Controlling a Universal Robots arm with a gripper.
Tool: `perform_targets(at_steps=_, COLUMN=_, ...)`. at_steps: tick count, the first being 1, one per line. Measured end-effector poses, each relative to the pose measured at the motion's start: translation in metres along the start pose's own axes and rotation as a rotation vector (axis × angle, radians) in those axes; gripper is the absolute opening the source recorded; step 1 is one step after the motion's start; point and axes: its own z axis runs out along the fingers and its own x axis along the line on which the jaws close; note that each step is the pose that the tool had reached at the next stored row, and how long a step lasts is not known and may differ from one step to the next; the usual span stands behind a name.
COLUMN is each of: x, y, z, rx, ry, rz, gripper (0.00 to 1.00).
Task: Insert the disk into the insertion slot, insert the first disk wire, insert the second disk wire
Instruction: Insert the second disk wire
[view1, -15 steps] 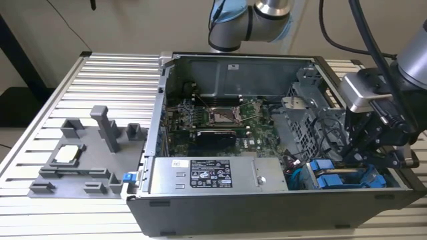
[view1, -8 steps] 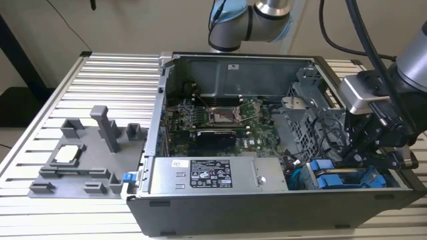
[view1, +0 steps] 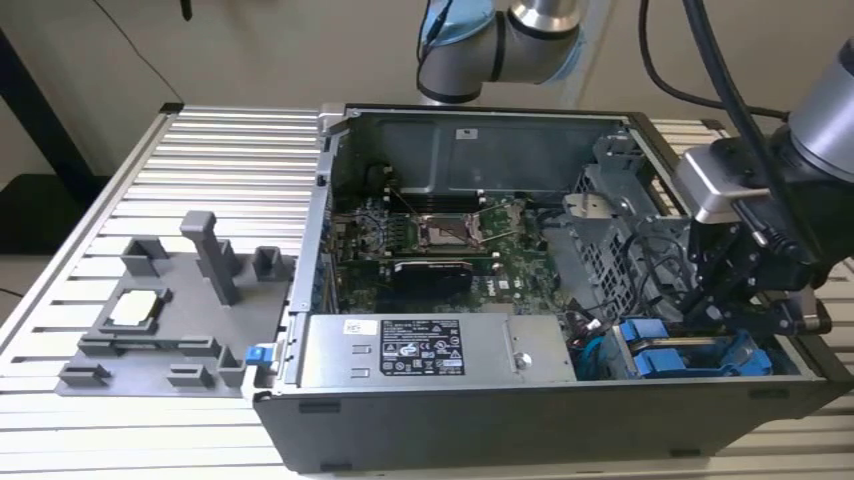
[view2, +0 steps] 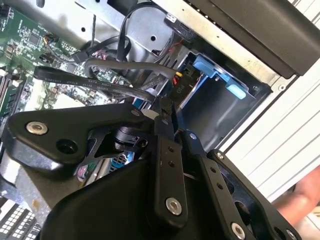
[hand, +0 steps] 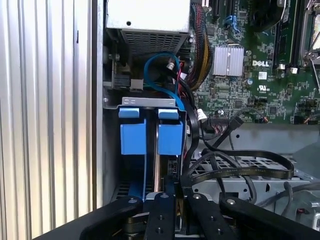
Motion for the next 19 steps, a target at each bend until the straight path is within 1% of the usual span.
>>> perform_targets(at_steps=13, x=0.0005, y=-0.0004, z=0.0063, rx=0.0004, ry=0.0013, rz=0.007, gripper=0.16)
perform_targets(at_steps=19, x=0.0005, y=-0.0003, z=0.0078, rx=0.0005, ry=0.0013, rz=0.007, gripper=0.16)
